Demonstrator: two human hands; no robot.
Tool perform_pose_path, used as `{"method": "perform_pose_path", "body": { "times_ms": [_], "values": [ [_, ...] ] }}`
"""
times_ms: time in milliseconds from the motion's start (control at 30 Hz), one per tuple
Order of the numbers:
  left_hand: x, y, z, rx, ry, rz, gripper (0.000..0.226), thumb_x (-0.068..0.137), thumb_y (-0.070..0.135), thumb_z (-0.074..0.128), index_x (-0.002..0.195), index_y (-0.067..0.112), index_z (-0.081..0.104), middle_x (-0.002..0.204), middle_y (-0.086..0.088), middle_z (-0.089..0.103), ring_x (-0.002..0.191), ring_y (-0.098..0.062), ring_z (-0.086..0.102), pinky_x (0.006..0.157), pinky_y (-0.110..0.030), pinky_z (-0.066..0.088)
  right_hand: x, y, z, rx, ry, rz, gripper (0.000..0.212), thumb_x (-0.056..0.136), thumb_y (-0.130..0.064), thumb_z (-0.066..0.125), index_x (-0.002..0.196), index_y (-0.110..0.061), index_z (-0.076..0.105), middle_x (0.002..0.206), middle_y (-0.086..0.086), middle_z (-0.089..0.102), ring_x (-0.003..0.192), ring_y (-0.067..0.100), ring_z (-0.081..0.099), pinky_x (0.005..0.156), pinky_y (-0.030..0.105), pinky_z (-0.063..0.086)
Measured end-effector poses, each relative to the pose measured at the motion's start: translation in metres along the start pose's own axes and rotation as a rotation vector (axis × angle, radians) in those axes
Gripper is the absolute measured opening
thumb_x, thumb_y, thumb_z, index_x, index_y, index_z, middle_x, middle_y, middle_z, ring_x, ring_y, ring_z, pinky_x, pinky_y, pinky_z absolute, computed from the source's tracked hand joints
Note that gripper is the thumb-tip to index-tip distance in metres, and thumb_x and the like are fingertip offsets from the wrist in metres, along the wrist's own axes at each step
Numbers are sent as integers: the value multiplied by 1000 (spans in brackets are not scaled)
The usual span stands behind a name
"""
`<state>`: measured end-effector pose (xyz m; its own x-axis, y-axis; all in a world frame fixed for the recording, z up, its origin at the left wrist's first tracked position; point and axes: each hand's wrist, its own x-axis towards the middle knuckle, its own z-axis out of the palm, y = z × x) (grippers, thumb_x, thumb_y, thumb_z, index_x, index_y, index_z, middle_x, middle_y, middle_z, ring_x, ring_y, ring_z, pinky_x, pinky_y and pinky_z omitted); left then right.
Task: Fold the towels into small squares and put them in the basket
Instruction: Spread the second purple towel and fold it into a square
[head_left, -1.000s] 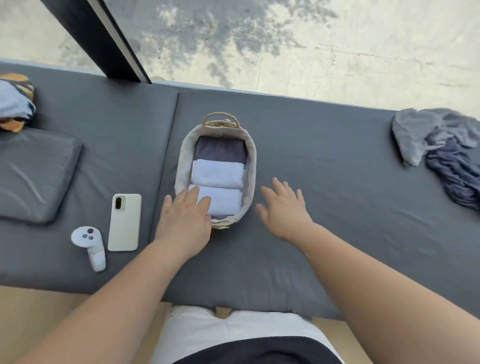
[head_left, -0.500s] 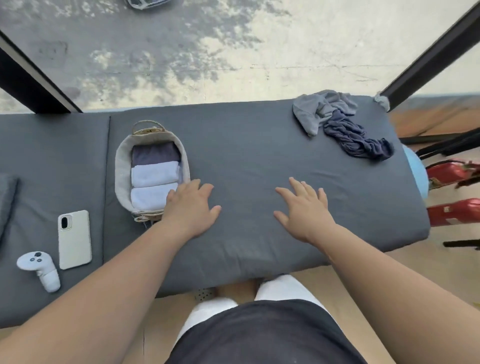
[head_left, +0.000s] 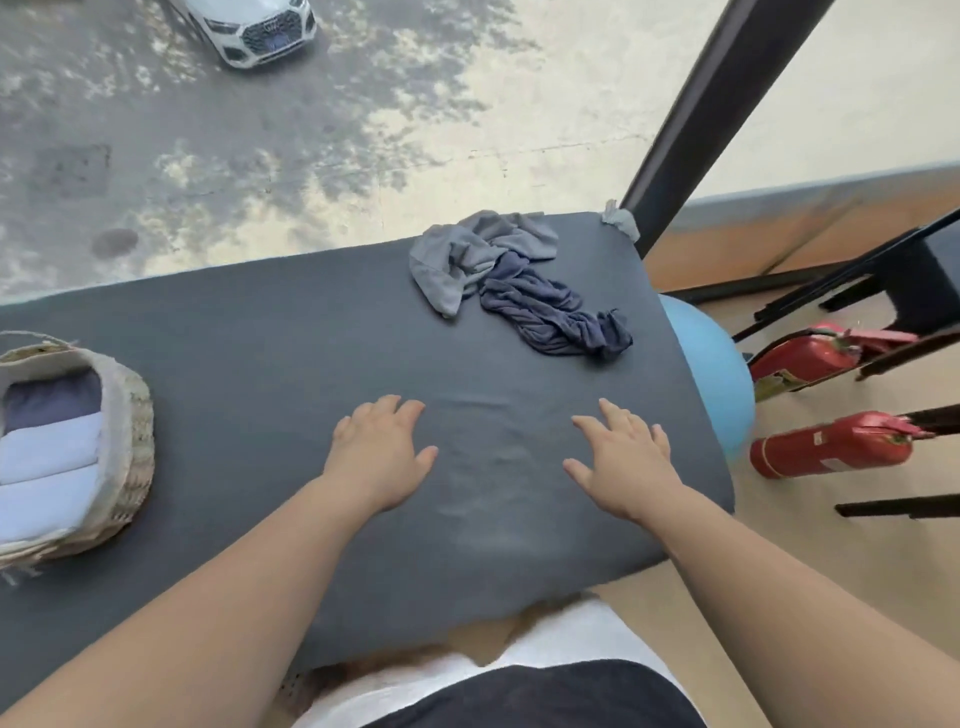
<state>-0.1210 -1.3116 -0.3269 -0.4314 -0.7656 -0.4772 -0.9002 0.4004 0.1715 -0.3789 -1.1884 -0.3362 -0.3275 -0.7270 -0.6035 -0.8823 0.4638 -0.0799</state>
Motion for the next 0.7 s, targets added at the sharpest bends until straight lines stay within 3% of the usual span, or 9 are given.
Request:
{"method": "perform_pose_path", "body": {
  "times_ms": [167, 367, 533, 700],
  "values": [
    [59, 93, -1, 36, -39, 15, 57, 92, 51, 52, 143, 28, 41, 146, -1, 43, 131, -28, 43, 107, -44, 37, 51, 74, -37, -23, -48, -44, 64, 97, -57, 46, 153, -35, 27, 168, 6, 7, 154, 31, 9, 123, 57, 9],
    [150, 157, 2, 112, -71, 48, 59, 91, 52, 53, 143, 26, 40, 148, -5, 38, 130, -31, 41, 107, -48, 37, 137, 106, -55, 28, -53, -91, 66, 94, -57, 50, 153, -34, 30, 167, 7, 11, 152, 31, 14, 123, 54, 13],
    [217, 188, 17, 246, -145, 172, 62, 93, 48, 53, 147, 24, 35, 166, -6, 6, 147, -30, 20, 117, -57, 20, 201, 119, -51, 105, -56, -74, 55, 92, -56, 54, 139, -29, 46, 164, 10, 20, 148, 31, 23, 119, 49, 24],
    [269, 202, 31, 245, -201, 215, 66, 94, 32, 55, 152, 20, 24, 167, -1, 5, 153, -26, 9, 119, -59, 12, 229, 126, -41, 161, -94, -161, 53, 97, -49, 52, 140, -18, 49, 158, 4, 33, 147, 26, 25, 115, 45, 29]
  ]
}}
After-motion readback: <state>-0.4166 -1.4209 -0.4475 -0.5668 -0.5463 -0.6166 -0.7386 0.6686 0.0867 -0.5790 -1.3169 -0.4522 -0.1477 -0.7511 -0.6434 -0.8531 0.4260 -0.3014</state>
